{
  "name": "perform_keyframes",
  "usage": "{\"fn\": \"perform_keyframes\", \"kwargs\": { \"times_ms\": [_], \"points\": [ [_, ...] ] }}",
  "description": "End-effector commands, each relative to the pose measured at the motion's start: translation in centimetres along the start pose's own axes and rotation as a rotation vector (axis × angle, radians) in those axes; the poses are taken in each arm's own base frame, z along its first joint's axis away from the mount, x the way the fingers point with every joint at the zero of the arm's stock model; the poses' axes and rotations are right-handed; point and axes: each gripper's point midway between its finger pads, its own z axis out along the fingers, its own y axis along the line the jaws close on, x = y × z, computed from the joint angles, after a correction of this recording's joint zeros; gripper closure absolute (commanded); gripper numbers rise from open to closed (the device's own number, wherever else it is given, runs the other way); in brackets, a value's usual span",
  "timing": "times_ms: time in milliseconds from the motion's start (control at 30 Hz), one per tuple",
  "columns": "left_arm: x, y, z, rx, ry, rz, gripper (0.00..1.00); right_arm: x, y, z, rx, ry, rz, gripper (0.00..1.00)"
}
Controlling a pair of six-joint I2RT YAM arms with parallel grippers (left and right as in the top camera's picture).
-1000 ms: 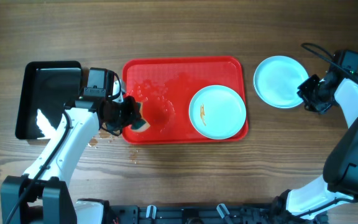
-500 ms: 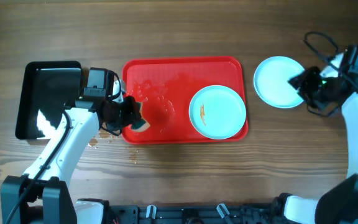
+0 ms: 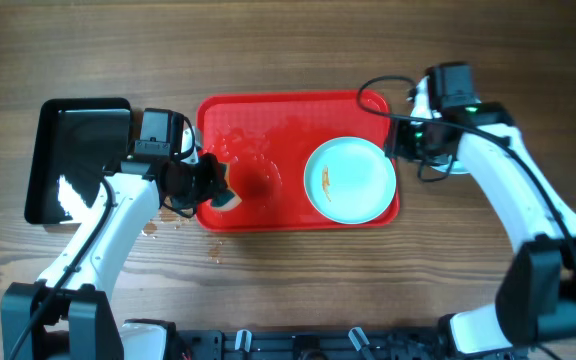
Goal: Clean dirty plates on tray and stack at the side
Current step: 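Release the plate and move the right gripper to the remaining plate's rim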
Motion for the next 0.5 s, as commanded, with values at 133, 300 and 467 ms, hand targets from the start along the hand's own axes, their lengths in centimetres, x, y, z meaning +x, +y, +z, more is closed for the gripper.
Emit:
{"fn": "perform_keyframes", "kwargs": {
  "times_ms": [133,300,467],
  "points": [
    [0.0,0.2,0.0,-0.003,-0.004,-0.008,0.96,2.1,-2.6,4.0,0.162,0.116,-0.073,0.52],
    [-0.1,0.2,0.0,-0.002,-0.005,-0.007,0.96,2.8,-3.0,5.5,0.172,0.161,-0.068,0.76],
    [-0.1,0.2,0.0,-0.002,-0.005,-0.007,0.96,3.2,-2.9,5.9,0.157,0.182,-0.065,0.79]
  ]
}}
